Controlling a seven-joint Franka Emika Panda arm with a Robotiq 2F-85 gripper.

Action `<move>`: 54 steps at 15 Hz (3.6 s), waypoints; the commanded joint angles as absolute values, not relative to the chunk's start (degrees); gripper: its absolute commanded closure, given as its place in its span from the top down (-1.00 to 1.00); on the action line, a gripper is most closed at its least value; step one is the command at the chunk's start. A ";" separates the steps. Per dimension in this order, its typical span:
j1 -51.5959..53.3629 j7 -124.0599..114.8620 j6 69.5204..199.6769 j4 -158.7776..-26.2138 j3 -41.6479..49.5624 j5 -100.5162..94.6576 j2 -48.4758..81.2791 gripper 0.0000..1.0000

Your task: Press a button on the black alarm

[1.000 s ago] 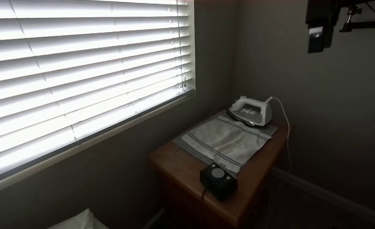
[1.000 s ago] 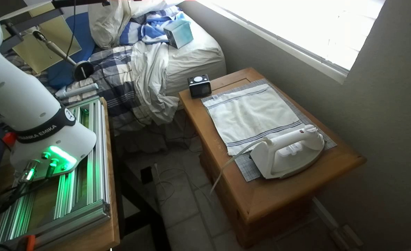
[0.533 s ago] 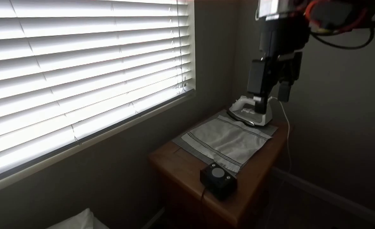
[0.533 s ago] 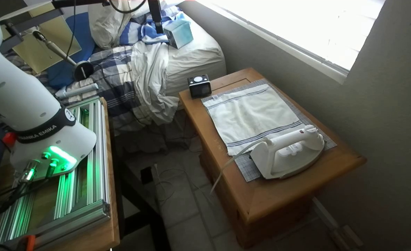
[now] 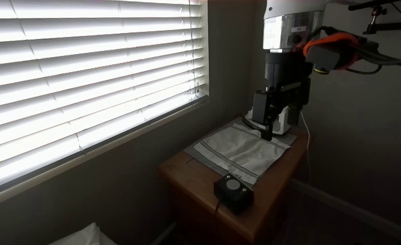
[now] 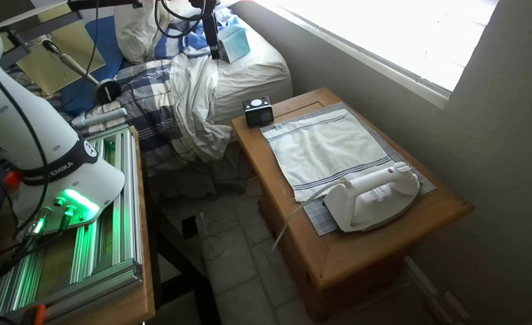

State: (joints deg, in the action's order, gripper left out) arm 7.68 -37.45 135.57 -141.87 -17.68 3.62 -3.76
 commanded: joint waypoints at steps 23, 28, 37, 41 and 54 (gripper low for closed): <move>14.61 -36.83 146.09 -123.26 -10.90 8.37 28.25 -0.80; 15.66 -37.50 146.00 -117.43 -8.73 9.93 35.03 -1.00; 15.96 -36.45 145.49 -117.13 -7.45 10.67 35.90 -0.98; 15.59 -36.14 145.83 -117.02 -7.81 11.30 35.92 -1.00; 15.54 -36.84 145.60 -115.60 -6.08 11.06 36.89 -1.00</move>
State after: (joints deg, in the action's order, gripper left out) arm 14.97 -37.31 146.24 -117.11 -6.68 9.49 35.85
